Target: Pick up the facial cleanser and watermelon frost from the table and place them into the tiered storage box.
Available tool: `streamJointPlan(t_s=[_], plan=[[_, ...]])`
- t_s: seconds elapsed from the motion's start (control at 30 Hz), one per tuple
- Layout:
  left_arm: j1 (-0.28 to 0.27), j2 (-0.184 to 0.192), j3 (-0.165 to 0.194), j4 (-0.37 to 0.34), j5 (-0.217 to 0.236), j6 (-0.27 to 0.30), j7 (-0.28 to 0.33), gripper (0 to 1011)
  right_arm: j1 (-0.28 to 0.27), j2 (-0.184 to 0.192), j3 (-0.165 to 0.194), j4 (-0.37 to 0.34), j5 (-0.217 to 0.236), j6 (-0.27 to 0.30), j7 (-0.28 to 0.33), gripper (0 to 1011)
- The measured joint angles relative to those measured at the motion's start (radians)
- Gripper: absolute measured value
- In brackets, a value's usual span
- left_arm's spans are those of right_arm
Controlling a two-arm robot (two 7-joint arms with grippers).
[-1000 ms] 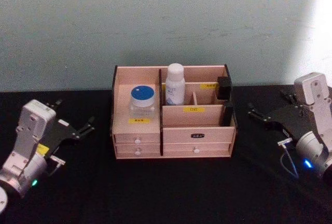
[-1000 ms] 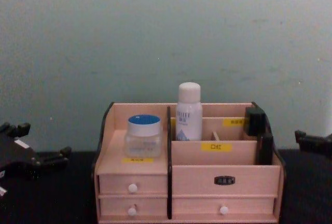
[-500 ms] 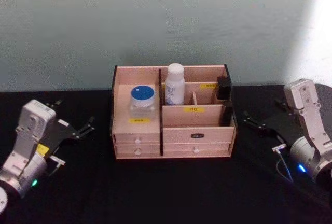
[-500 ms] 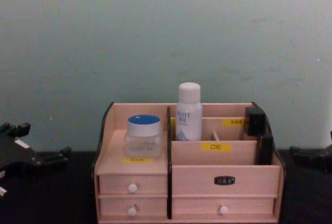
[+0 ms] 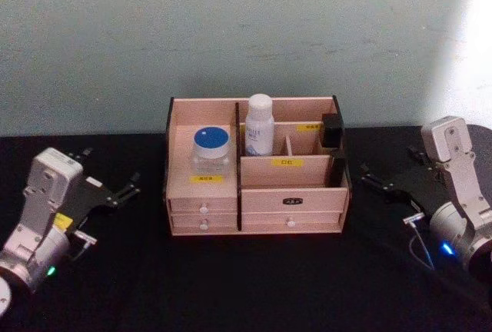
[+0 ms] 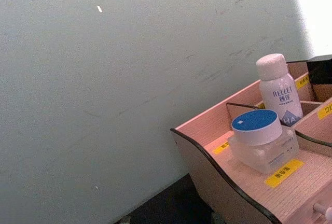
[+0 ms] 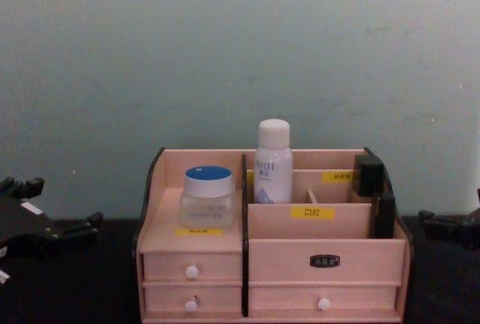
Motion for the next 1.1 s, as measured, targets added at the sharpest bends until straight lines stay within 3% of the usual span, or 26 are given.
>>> streamJointPlan(t_s=[1.1], plan=[[0.0,0.0,0.0,0.0,0.0,0.0,0.0,1001,0.0,0.001,0.0,-0.001,0.002,-0.001,0.0,1002]])
